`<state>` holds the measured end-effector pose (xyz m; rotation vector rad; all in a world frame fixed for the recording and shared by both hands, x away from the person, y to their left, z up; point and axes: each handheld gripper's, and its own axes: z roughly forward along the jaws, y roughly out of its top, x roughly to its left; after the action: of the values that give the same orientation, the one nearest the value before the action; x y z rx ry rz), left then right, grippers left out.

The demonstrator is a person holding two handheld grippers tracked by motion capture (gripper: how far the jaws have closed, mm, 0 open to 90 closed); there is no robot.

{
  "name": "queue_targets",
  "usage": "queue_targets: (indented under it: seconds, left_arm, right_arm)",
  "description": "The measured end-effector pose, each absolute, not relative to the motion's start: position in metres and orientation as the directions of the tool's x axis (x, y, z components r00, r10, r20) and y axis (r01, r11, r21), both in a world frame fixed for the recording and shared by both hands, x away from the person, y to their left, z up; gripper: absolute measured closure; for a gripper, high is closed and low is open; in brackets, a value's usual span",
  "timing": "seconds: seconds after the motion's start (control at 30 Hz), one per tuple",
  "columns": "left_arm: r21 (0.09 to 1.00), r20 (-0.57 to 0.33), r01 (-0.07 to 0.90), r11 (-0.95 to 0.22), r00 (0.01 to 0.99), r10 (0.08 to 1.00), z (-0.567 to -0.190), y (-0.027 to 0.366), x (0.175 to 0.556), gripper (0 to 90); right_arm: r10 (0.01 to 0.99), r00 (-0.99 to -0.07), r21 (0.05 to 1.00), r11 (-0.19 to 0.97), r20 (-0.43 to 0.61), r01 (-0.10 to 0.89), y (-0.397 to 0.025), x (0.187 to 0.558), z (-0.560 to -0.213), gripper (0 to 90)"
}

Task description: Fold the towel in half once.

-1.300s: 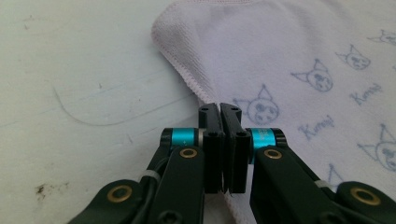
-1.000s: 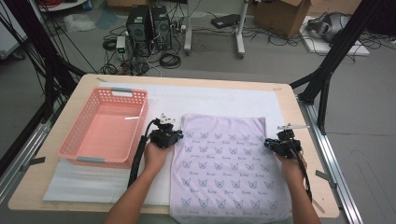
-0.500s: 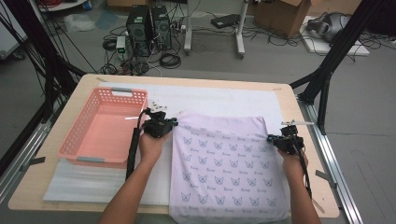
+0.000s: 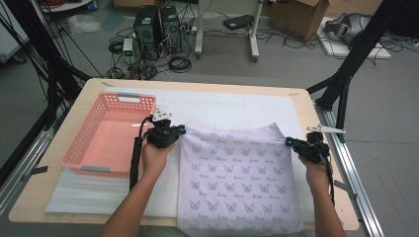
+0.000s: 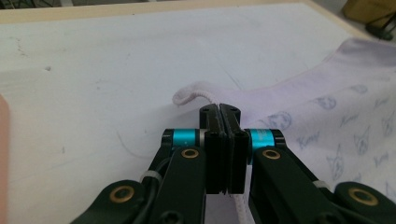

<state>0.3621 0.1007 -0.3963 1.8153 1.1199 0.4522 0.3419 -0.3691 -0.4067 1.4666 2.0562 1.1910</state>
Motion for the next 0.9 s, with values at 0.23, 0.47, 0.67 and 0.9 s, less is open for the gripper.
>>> queue_targets:
  seconds: [0.23,0.47,0.67,0.9]
  left_arm:
    - [0.877,-0.178,0.461,-0.134,0.571,0.802,-0.397,0.109,0.319,88.3]
    - [0.876,-0.197,0.46,-0.144,0.614,0.765,-0.418,0.117,0.272,88.2]
    - [0.862,-0.204,0.473,-0.183,0.652,0.73,-0.437,0.12,0.247,87.9]
    - [0.871,-0.243,0.472,-0.138,0.658,0.713,-0.444,0.12,0.248,53.9]
  right_arm:
    - [0.854,-0.463,0.825,0.075,0.236,0.561,-0.383,0.303,-0.411,87.0]
    - [0.829,-0.506,0.844,0.081,0.238,0.53,-0.388,0.254,-0.418,87.0]
    - [0.831,-0.5,0.817,0.101,0.245,0.568,-0.39,0.23,-0.426,86.9]
    - [0.867,-0.428,0.755,0.099,0.254,0.649,-0.39,0.221,-0.433,62.2]
